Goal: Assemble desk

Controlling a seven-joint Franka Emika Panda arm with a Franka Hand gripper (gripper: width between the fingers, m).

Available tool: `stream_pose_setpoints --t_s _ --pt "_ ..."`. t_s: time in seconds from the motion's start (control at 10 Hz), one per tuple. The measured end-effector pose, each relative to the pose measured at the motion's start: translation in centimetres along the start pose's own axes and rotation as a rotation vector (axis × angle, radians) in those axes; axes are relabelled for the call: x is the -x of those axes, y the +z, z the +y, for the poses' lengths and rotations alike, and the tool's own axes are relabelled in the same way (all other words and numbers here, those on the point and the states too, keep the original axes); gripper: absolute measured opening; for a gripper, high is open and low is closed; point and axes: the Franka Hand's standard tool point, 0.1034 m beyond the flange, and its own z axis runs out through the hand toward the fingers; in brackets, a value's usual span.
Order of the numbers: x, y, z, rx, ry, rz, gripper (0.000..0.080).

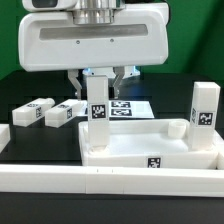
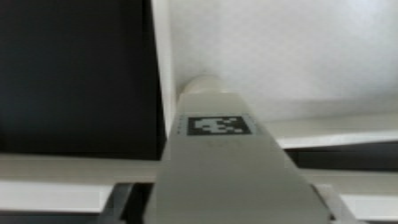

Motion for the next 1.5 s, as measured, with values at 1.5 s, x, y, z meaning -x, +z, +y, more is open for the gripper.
stream_pose_setpoints --t_s 1.5 --pt "-0.21 0.1 0.33 -0.095 1.035 -0.018 0.0348"
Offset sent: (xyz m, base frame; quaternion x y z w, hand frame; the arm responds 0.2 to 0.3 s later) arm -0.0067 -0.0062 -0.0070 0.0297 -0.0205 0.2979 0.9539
